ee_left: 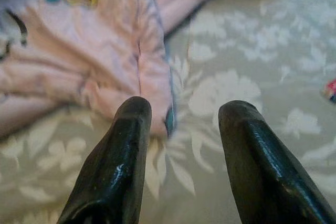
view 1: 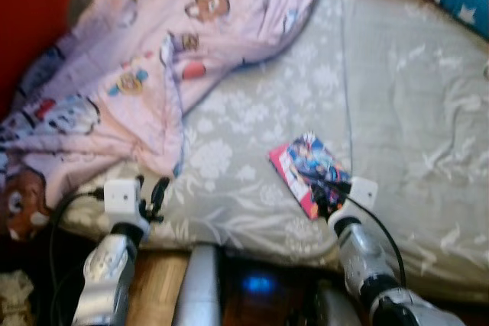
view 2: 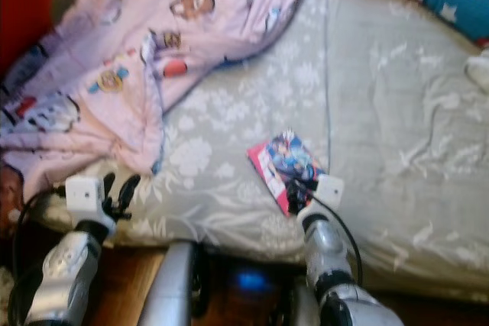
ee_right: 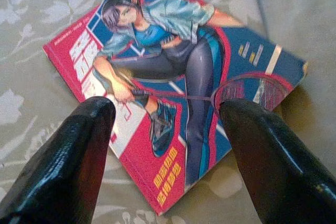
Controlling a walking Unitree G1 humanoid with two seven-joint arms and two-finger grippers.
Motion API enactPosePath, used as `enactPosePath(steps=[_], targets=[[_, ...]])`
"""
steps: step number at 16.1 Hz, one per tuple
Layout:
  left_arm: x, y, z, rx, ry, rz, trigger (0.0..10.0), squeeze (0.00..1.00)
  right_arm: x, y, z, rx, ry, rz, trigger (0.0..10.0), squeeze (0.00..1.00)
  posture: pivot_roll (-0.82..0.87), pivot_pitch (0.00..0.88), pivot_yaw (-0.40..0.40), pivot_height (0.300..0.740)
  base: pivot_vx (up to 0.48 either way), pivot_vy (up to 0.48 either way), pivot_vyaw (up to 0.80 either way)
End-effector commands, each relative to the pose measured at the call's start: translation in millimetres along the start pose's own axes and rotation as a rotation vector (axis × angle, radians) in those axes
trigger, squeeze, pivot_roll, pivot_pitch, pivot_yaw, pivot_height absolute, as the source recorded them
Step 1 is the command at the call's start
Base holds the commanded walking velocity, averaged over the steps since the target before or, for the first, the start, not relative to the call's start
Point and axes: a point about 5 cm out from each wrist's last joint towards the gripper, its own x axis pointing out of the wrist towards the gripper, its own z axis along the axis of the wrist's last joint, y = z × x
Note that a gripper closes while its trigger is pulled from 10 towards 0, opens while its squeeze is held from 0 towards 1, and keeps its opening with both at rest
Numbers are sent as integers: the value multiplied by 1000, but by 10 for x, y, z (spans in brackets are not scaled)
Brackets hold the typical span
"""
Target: Clean up the room
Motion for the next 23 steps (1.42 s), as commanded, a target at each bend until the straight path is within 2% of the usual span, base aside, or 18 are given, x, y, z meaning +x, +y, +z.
enactPosePath(steps=[1, 4, 6, 10, 11, 13, 17, 20, 23], targets=[[-102, 35, -61, 1, 36, 20, 10000, 0, -55, -23, -110, 9, 17, 3, 10000, 0, 271, 425, 34, 606, 0, 0, 0], [-206, 63, -91, 5, 57, 31, 10000, 0, -51, 8, -108, 43, 5, 17, 10000, 0, 281, 441, 36, 606, 0, 0, 0], [-269, 101, -92, 14, 69, 44, 10000, 0, -23, 52, -50, 132, -33, 20, 10000, 0, 302, 444, 39, 606, 0, 0, 0], [-338, 168, -68, 32, 75, 67, 10000, 0, -17, 36, -38, 214, -42, 16, 10000, 0, 320, 446, 41, 606, 0, 0, 0], [-332, 177, -36, 34, 65, 74, 10000, 0, -18, 36, -42, 218, -38, 19, 10000, 0, 323, 449, 41, 606, 0, 0, 0], [-238, 172, 164, 34, -9, 77, 10000, 0, -8, 39, -16, 246, -49, 34, 10000, 0, 327, 454, 39, 606, 0, 0, 0], [-5, -30, 631, 2, -175, 30, 10000, 0, 14, 27, 36, 302, -62, 34, 10000, 0, 337, 459, 32, 606, 0, 0, 0], [-15, -33, 743, 12, -193, 21, 10000, 0, 20, 19, 37, 353, -58, 23, 10000, 0, 359, 471, 36, 606, 0, 0, 0], [-75, 21, 744, 27, -175, 36, 10000, 0, 14, 16, 9, 379, -49, 1, 10000, 0, 371, 478, 37, 606, 0, 0, 0]])
